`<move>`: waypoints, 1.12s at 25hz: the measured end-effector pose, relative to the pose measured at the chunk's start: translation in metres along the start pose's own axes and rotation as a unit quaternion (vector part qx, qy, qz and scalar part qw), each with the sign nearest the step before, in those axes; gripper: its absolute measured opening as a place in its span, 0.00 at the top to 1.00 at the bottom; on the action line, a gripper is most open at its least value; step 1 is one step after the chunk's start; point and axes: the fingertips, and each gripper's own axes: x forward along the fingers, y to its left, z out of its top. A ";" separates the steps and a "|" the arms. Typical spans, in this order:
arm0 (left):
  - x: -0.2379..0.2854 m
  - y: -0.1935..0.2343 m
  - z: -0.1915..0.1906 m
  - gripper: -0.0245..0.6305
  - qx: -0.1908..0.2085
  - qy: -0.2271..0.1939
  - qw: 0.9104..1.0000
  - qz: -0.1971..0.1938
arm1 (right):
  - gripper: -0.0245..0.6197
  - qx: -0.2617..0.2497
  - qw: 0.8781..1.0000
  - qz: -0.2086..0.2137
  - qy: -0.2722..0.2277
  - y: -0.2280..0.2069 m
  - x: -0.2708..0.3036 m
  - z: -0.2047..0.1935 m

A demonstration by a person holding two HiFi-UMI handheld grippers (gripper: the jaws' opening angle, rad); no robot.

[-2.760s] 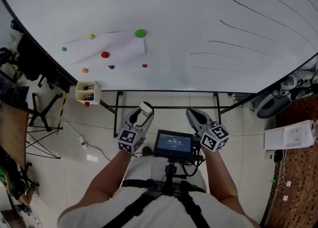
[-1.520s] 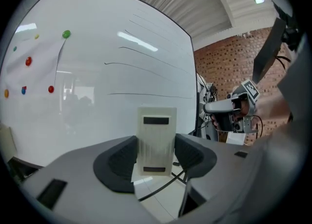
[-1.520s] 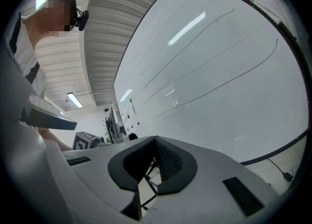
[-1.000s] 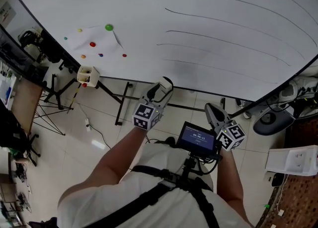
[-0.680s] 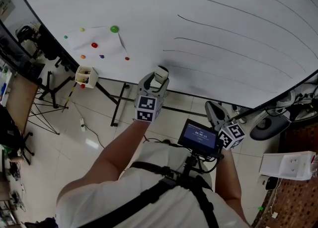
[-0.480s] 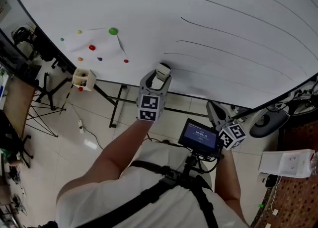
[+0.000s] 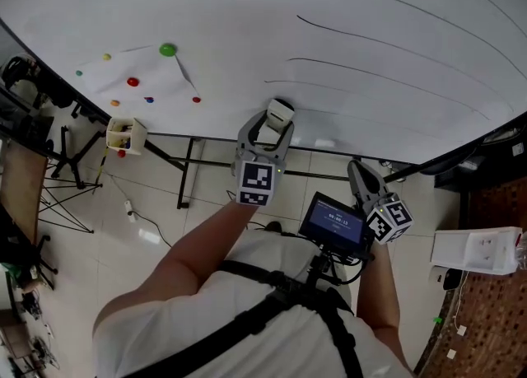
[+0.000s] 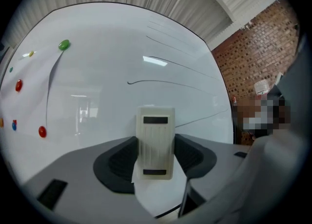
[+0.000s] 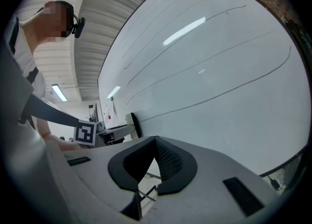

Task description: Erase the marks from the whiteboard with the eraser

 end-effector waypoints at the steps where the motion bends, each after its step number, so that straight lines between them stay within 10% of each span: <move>1: 0.004 -0.004 -0.003 0.56 0.004 0.003 1.000 -0.007 | 0.93 0.002 1.000 0.000 -0.001 -0.002 0.003 -0.002; 10: 0.018 -0.019 -0.019 0.56 0.019 0.012 1.000 -0.017 | 0.93 0.004 0.999 0.032 0.017 -0.023 0.014 -0.012; 21: -0.012 0.055 -0.026 0.56 -0.042 0.047 0.987 0.151 | 0.93 0.014 0.998 0.051 0.016 -0.057 -0.013 0.016; 28: 0.031 -0.037 -0.015 0.56 -0.042 0.052 0.993 0.099 | 0.93 0.014 0.997 0.073 0.003 -0.072 -0.025 0.033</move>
